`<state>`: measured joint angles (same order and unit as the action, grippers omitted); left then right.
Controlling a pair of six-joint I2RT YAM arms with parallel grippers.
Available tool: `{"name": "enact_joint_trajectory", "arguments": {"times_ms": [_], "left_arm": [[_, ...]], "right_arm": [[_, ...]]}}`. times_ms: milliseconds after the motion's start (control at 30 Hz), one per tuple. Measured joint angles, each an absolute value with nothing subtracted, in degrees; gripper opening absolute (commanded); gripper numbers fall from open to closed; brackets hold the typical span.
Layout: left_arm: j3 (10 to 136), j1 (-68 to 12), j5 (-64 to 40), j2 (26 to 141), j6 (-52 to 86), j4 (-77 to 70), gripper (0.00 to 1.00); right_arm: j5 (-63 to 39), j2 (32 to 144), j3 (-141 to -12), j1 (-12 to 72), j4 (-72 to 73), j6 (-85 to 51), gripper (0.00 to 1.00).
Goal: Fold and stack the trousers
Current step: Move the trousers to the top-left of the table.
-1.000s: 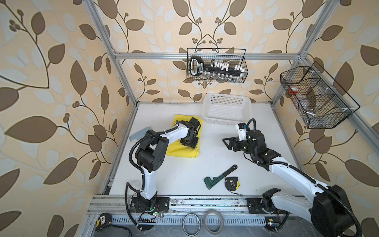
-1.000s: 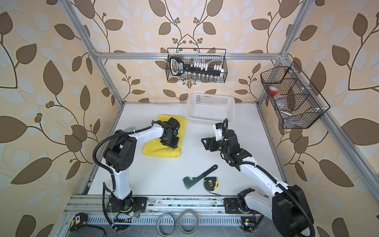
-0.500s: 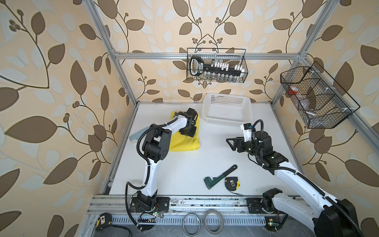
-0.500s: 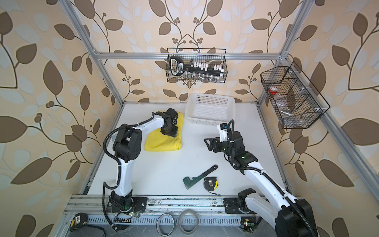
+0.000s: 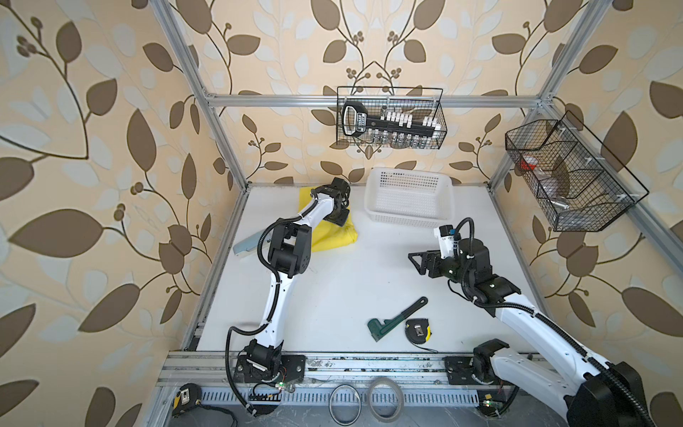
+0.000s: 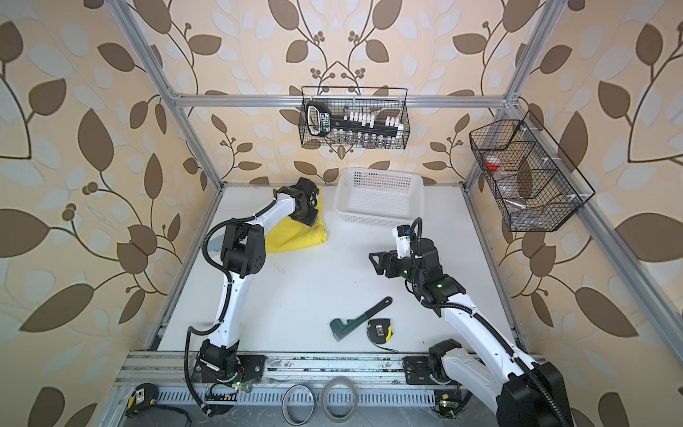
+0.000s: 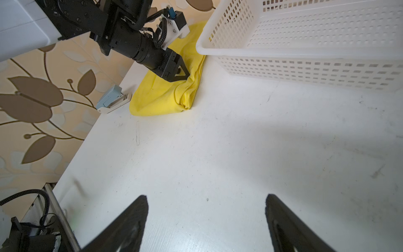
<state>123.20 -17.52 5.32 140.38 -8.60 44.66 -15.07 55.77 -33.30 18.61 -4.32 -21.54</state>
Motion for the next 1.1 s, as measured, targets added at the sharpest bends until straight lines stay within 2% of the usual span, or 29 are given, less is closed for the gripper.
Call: {"name": "enact_joint_trajectory", "arguments": {"times_ms": [167,333,733,933,1100], "left_arm": [[127.4,-16.8,8.3,142.5,-11.4,46.8,0.51],[126.2,-15.7,7.3,141.5,-11.0,47.6,0.53],[89.3,-14.9,2.0,113.7,6.7,41.5,0.52],[77.5,-13.0,2.2,111.9,11.6,33.6,0.51],[76.3,-10.0,2.7,111.8,12.3,30.3,0.51]], "right_arm": [[-15.0,55.8,-33.3,18.0,-4.6,-21.3,0.86],[-15.1,56.1,-33.3,17.3,-4.6,-21.1,0.87],[-15.7,56.0,-33.3,17.3,-4.5,-21.1,0.87],[-15.7,54.3,-33.3,17.0,-5.1,-20.9,0.87],[-15.7,53.2,-33.3,16.2,-5.7,-20.7,0.87]]}}
